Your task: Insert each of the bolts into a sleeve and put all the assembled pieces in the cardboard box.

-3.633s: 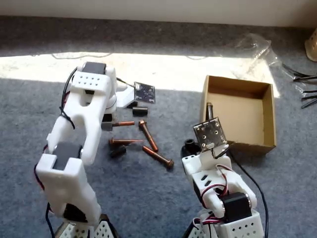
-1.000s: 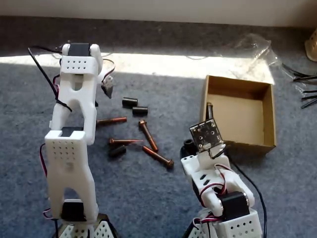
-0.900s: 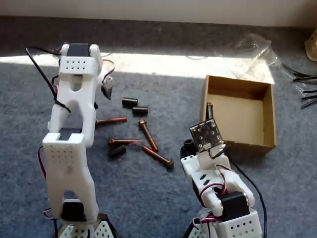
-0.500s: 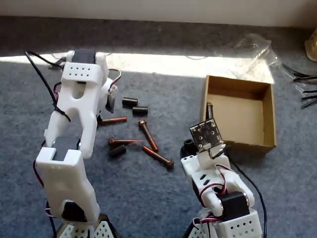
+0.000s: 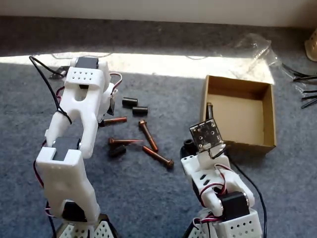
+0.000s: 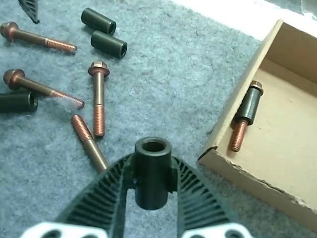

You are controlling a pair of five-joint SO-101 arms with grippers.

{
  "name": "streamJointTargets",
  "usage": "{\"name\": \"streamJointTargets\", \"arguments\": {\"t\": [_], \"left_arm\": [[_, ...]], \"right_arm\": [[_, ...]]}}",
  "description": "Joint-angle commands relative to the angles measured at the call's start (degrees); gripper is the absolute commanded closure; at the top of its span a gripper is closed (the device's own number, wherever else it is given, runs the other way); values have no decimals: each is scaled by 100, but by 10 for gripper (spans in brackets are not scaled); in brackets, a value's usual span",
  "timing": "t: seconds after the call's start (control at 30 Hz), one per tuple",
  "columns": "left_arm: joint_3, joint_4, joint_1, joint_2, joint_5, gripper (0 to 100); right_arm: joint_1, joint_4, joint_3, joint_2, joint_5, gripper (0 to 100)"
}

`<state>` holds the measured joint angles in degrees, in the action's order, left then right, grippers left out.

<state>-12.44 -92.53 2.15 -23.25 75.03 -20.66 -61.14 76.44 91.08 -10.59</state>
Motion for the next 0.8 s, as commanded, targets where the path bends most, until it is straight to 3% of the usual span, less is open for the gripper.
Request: {"name": "streamJointTargets", "arguments": {"t": [0.0,0.2,0.33,0.77], "left_arm": [[-22,70,-57,365,589,826],[40,105,-48,295,1064,829],[154,607,-22,-136,1240,829],[40,712,330,-497,1284,826]], "right_arm": [[75,180,-57,48,-70,995],[75,180,-57,48,-70,995],[75,180,-57,48,-70,995],[75,180,-48,48,-70,995]]}}
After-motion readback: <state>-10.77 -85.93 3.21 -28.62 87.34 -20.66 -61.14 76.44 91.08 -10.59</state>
